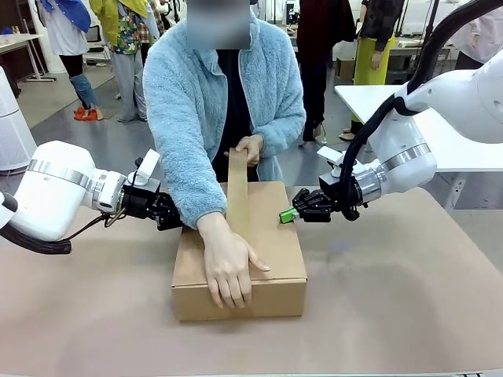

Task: Wrap the clocks to prevent damage.
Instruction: After the human seals the box with tape, release both hands from the side flaps of the Package Box.

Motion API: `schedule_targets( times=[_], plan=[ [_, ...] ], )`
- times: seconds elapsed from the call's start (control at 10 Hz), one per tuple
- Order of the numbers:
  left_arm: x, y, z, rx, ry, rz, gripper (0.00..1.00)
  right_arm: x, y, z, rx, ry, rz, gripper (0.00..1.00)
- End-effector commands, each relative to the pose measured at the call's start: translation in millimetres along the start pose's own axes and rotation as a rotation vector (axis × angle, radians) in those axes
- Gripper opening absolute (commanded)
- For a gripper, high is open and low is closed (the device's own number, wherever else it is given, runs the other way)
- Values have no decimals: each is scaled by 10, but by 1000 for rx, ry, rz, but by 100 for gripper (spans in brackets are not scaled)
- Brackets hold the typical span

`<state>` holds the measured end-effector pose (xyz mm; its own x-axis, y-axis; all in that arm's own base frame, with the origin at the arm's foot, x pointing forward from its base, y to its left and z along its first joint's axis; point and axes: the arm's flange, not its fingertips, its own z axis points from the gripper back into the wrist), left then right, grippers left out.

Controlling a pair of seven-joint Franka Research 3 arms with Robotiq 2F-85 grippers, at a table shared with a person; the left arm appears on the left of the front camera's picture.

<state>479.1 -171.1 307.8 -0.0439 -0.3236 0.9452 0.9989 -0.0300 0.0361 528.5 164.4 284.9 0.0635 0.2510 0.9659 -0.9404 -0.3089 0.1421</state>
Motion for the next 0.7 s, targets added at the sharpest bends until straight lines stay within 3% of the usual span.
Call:
schedule_targets(
  times=[0.0, 0.6],
  plan=[
    [-11, 1, -14, -3, 12, -7, 0, -24, 21, -34, -19, 3, -9, 1],
    [-11, 1, -14, -3, 12, -7, 0, -24, 21, -34, -19, 3, -9, 1]
  ],
)
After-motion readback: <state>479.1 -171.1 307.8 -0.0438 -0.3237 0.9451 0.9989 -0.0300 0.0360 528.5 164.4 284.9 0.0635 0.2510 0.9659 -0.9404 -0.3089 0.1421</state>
